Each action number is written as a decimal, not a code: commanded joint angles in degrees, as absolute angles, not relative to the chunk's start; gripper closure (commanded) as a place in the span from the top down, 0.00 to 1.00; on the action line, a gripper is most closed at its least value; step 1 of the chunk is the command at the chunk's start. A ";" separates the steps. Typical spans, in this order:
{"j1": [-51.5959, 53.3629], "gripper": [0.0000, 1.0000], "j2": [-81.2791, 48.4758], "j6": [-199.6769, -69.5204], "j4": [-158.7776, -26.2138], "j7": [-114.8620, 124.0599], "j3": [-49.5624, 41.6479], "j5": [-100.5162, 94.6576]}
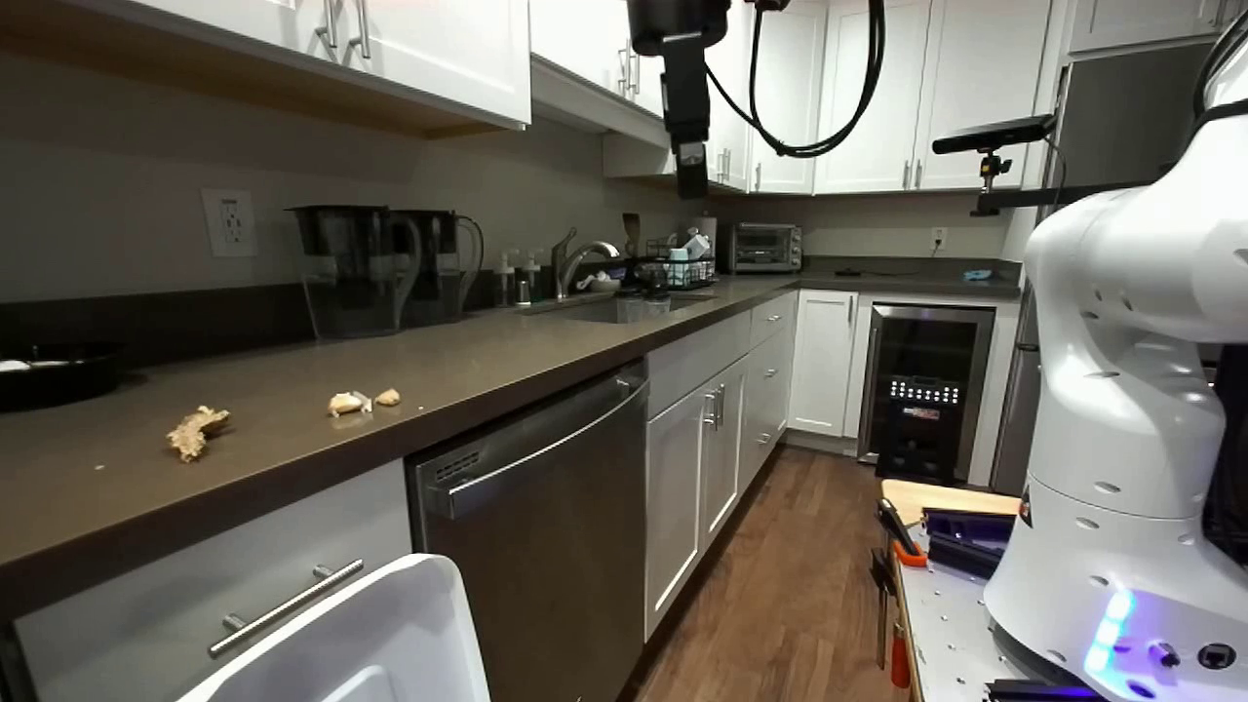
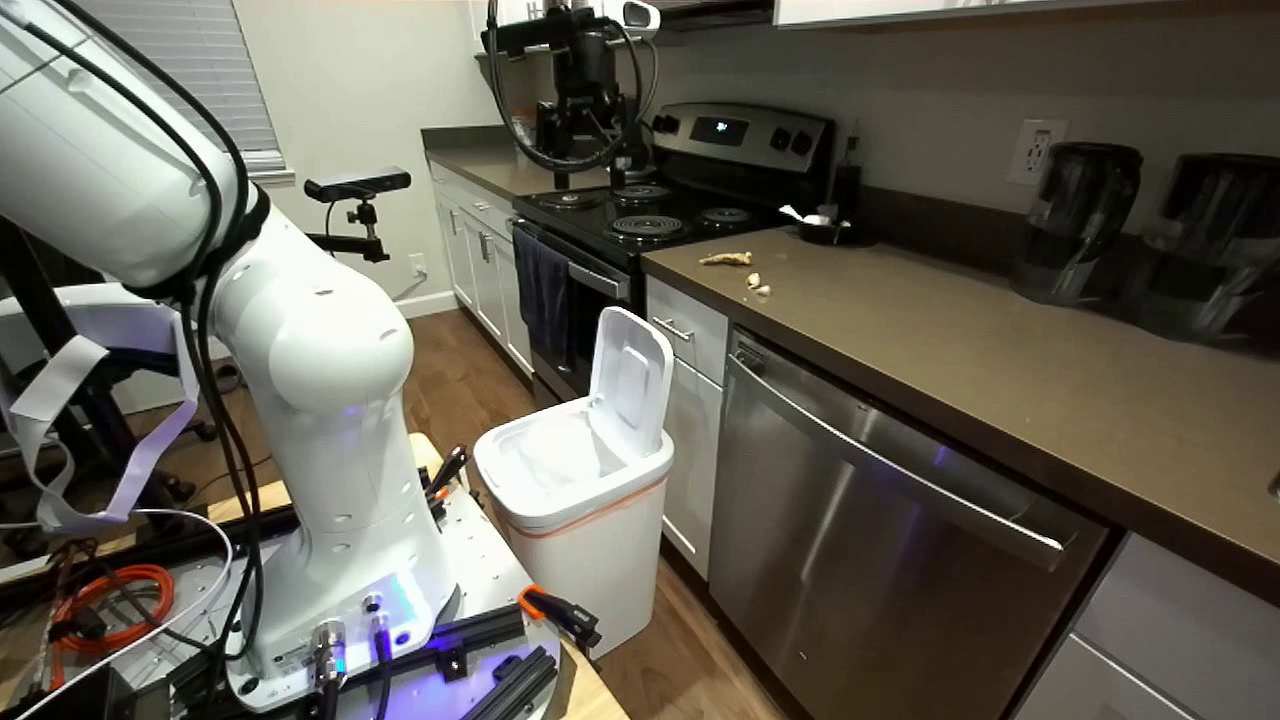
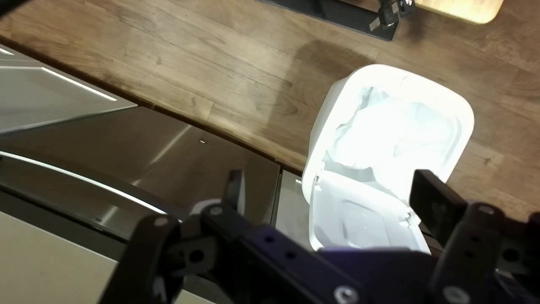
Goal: Pick up an object on the countertop and put it in the white bin.
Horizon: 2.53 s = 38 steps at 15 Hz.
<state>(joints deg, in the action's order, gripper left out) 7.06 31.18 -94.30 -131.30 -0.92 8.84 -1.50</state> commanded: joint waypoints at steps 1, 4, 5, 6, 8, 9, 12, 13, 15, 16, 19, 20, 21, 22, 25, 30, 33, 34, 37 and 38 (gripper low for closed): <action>7.72 1.00 30.04 -97.85 -133.36 -0.56 8.25 -0.65; 8.03 1.00 26.77 -104.13 -134.68 -0.63 8.28 0.42; 8.21 1.00 25.40 -106.92 -135.00 -0.70 8.38 0.99; 8.31 1.00 23.53 -109.90 -134.93 -0.66 8.49 1.53; 8.59 1.00 18.61 -112.99 -132.92 -0.83 8.65 2.14; 8.47 1.00 15.86 -113.89 -131.35 -0.80 8.66 1.99; 7.97 1.00 7.56 -116.46 -125.37 -1.19 8.15 1.59; 7.81 1.00 4.59 -117.85 -123.05 -1.60 7.86 1.53; 7.66 1.00 -1.03 -119.74 -118.07 -1.70 7.45 1.12; 7.58 1.00 -4.25 -120.88 -115.49 -1.77 7.18 1.06; 7.30 1.00 -12.35 -124.66 -108.49 -3.39 6.49 0.39; 7.15 1.00 -14.91 -126.13 -106.31 -4.13 6.33 0.06; 6.92 1.00 -17.25 -127.07 -104.00 -5.05 6.23 0.09; 6.74 1.00 -19.94 -127.34 -101.10 -5.44 6.02 -0.06; 6.11 1.00 -26.56 -125.45 -92.57 -6.58 4.96 -1.05; 6.41 1.00 -32.70 -122.06 -81.63 -4.71 1.90 -5.51; 6.05 1.00 -34.51 -119.00 -78.00 -3.67 0.87 -5.34; 6.21 1.00 -34.83 -118.02 -77.31 -2.74 0.32 -5.74; 5.97 1.00 -35.31 -115.53 -76.31 -1.38 -0.16 -5.32; 5.74 1.00 -35.30 -115.92 -76.62 -1.27 -0.09 -4.99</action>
<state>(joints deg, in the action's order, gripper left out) 6.21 -34.18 -117.70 -78.60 -3.12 -0.27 -4.37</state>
